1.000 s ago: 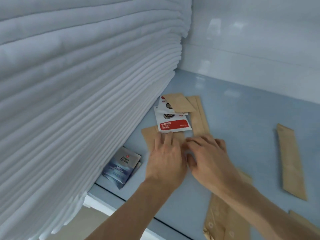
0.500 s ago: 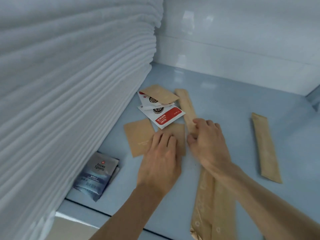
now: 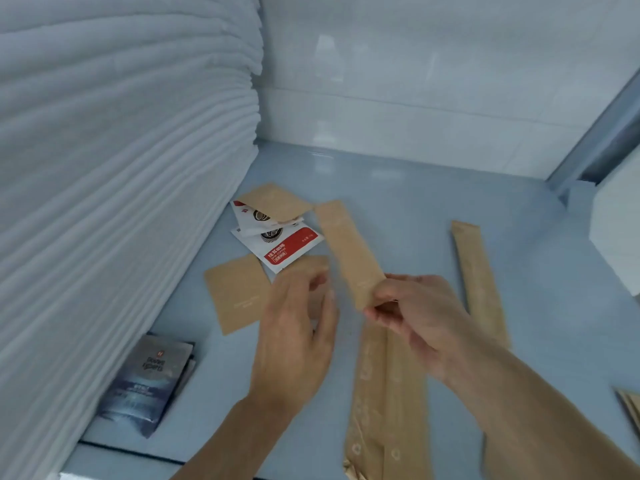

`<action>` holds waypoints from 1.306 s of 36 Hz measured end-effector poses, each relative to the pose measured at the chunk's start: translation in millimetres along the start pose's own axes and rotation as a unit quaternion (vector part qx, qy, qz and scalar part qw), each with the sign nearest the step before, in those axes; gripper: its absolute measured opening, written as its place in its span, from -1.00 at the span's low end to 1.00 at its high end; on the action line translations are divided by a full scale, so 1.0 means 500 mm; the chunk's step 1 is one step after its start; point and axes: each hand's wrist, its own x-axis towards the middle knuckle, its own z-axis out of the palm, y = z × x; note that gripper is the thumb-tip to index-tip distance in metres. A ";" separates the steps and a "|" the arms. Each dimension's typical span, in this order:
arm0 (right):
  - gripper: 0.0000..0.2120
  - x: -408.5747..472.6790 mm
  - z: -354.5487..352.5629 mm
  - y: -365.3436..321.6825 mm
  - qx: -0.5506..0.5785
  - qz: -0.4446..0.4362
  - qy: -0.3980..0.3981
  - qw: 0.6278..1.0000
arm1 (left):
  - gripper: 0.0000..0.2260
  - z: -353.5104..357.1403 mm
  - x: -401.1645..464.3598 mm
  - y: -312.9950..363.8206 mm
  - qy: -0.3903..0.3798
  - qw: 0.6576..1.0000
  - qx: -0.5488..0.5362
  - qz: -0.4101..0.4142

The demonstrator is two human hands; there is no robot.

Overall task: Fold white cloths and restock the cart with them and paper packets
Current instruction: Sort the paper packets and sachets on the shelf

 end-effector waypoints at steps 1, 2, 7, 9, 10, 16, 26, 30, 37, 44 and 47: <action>-0.85 -0.016 -0.007 0.001 -0.014 -0.004 -0.025 1.000 | -0.76 0.006 0.003 0.019 -0.001 0.996 -0.068 -0.064; -0.84 -0.031 -0.014 0.001 -0.026 -0.008 -0.046 0.999 | -0.71 0.012 0.010 0.037 0.000 0.982 -0.130 -0.133; -0.82 -0.100 -0.049 -0.013 -0.077 -0.010 -0.118 0.990 | -0.60 0.021 0.041 0.101 0.009 0.930 -0.241 -0.276; -0.83 -0.126 -0.067 -0.016 -0.123 -0.011 -0.117 0.985 | -0.85 0.016 0.032 0.119 0.008 0.929 -0.260 -0.264; -0.85 -0.137 -0.079 -0.015 -0.149 -0.016 -0.111 0.982 | -0.91 0.014 0.023 0.127 0.004 0.927 -0.270 -0.261; -0.84 -0.198 -0.149 -0.016 -0.194 -0.100 -0.082 0.972 | -0.90 -0.007 -0.071 0.175 -0.124 0.928 -0.259 -0.236; -0.89 -0.247 -0.203 -0.064 -0.059 -0.316 0.140 0.937 | -0.84 -0.061 -0.113 0.223 -0.016 0.954 -0.244 -0.171; -0.84 -0.257 -0.251 -0.105 -0.002 -0.354 0.236 0.905 | -0.76 -0.102 -0.128 0.204 0.064 0.954 -0.201 -0.212; -0.84 -0.267 -0.280 -0.099 -0.009 -0.296 0.217 0.930 | -0.77 -0.104 -0.182 0.186 0.018 0.956 -0.154 -0.251; -0.80 -0.255 -0.296 -0.041 -0.081 -0.224 0.177 0.955 | -0.87 -0.005 -0.201 0.258 -0.105 0.947 -0.205 -0.227; -0.79 -0.246 -0.317 -0.017 -0.081 -0.185 0.163 0.966 | -0.69 0.050 -0.208 0.298 -0.205 0.905 -0.281 -0.247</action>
